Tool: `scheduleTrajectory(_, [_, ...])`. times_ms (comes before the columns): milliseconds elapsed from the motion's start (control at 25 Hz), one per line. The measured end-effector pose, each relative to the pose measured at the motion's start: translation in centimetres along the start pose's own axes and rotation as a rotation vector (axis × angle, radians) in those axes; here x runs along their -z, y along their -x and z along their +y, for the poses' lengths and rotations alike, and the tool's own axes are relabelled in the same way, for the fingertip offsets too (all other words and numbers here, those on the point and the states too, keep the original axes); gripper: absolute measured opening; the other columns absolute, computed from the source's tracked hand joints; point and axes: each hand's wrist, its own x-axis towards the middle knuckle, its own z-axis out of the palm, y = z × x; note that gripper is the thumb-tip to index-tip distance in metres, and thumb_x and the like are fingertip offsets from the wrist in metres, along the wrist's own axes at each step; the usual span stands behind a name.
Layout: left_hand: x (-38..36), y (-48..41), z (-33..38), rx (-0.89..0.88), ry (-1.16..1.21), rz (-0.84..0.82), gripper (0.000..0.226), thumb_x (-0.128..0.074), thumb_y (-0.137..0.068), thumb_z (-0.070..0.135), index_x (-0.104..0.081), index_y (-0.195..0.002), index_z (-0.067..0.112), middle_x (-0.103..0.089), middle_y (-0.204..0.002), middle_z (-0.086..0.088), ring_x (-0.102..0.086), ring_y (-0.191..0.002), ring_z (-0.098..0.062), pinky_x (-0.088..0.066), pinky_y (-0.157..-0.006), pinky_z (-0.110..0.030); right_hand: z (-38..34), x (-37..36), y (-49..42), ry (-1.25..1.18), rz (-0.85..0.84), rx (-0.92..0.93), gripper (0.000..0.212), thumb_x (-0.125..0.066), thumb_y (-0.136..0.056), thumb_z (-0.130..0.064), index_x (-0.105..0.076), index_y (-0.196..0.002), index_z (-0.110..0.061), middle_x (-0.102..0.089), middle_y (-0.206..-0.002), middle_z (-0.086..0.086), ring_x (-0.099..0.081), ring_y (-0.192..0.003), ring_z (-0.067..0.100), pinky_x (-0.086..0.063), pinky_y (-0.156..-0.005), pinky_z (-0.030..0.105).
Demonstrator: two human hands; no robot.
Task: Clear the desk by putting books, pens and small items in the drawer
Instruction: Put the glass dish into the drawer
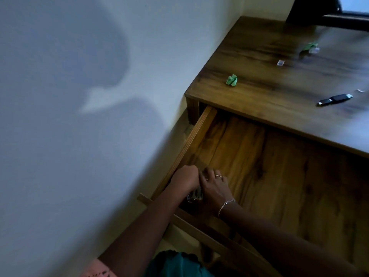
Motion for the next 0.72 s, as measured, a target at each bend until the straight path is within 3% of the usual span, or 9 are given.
scheduleTrajectory(80, [-0.3, 0.2, -0.3, 0.008, 0.015, -0.003, 0.021, -0.046, -0.094, 0.009, -0.059, -0.106, -0.001, -0.063, -0.111, -0.018, -0.06, -0.103, -0.033, -0.047, -0.081, -0.037, -0.5, -0.3, -0.1, 0.064, -0.071, -0.03, 0.084, -0.078, -0.056, -0.046, -0.053, -0.126, -0.006, -0.055, -0.122, 0.023, -0.058, -0.102, 0.04, -0.049, -0.072, 0.048])
scheduleTrajectory(120, [-0.4, 0.3, -0.4, 0.005, 0.023, 0.002, 0.02, -0.046, -0.093, 0.009, -0.06, -0.105, 0.0, -0.064, -0.11, -0.018, -0.06, -0.101, -0.033, -0.048, -0.079, -0.037, -0.6, -0.4, 0.0, 0.077, -0.06, -0.056, 0.082, -0.081, -0.05, -0.046, -0.06, -0.117, -0.006, -0.061, -0.113, 0.022, -0.062, -0.093, 0.038, -0.051, -0.063, 0.046])
scheduleTrajectory(160, [-0.5, 0.4, -0.4, -0.002, 0.027, 0.012, 0.021, -0.046, -0.094, 0.009, -0.061, -0.105, 0.0, -0.064, -0.109, -0.018, -0.061, -0.1, -0.033, -0.048, -0.079, -0.036, -0.7, -0.5, 0.0, 0.075, -0.057, -0.049, 0.08, -0.081, -0.053, -0.044, -0.059, -0.119, -0.006, -0.06, -0.113, 0.023, -0.062, -0.094, 0.039, -0.051, -0.064, 0.046])
scheduleTrajectory(240, [-0.8, 0.6, -0.4, -0.012, 0.024, 0.043, 0.022, -0.043, -0.094, 0.01, -0.06, -0.105, 0.0, -0.064, -0.11, -0.018, -0.06, -0.102, -0.034, -0.047, -0.079, -0.036, -0.9, -0.5, 0.1, 0.043, -0.032, -0.008, 0.078, -0.065, -0.077, -0.041, -0.033, -0.14, -0.006, -0.036, -0.138, 0.026, -0.043, -0.121, 0.043, -0.042, -0.087, 0.051])
scheduleTrajectory(320, [-1.1, 0.7, -0.5, -0.01, 0.033, 0.063, 0.023, -0.043, -0.095, 0.012, -0.061, -0.104, 0.001, -0.064, -0.109, -0.017, -0.06, -0.101, -0.033, -0.046, -0.076, -0.035, -0.4, -0.7, 0.4, 0.045, 0.013, 0.027, 0.081, -0.052, -0.087, -0.044, -0.01, -0.146, -0.01, -0.015, -0.15, 0.019, -0.024, -0.134, 0.036, -0.031, -0.103, 0.047])
scheduleTrajectory(480, [-1.8, 1.6, -0.1, -0.004, 0.007, 0.099, 0.024, -0.051, -0.092, 0.017, -0.057, -0.11, 0.003, -0.061, -0.114, -0.015, -0.059, -0.103, -0.03, -0.048, -0.079, -0.036, 1.1, 0.5, 2.0, -0.079, 0.041, 0.001, 0.084, -0.055, -0.083, -0.05, -0.014, -0.146, -0.012, -0.021, -0.148, 0.014, -0.027, -0.132, 0.033, -0.031, -0.106, 0.043])
scheduleTrajectory(640, [-2.8, 3.0, 0.7, 0.012, -0.022, 0.159, 0.048, -0.06, -0.088, 0.02, -0.041, -0.13, 0.006, -0.047, -0.13, -0.016, -0.05, -0.117, -0.031, -0.045, -0.09, -0.037, 4.1, 1.3, 5.1, -0.08, 0.104, -0.089, 0.082, -0.052, -0.083, -0.054, -0.02, -0.144, -0.009, -0.028, -0.145, 0.017, -0.029, -0.131, 0.032, -0.027, -0.109, 0.037])
scheduleTrajectory(720, [-3.6, 3.8, 1.6, -0.075, -0.061, 0.213, 0.052, -0.058, -0.088, 0.021, -0.036, -0.134, 0.006, -0.039, -0.135, -0.016, -0.044, -0.122, -0.032, -0.041, -0.095, -0.037, 5.2, 1.8, 7.1, -0.09, 0.111, -0.14, 0.078, -0.046, -0.083, -0.058, -0.029, -0.14, -0.008, -0.034, -0.141, 0.017, -0.033, -0.129, 0.033, -0.03, -0.108, 0.038])
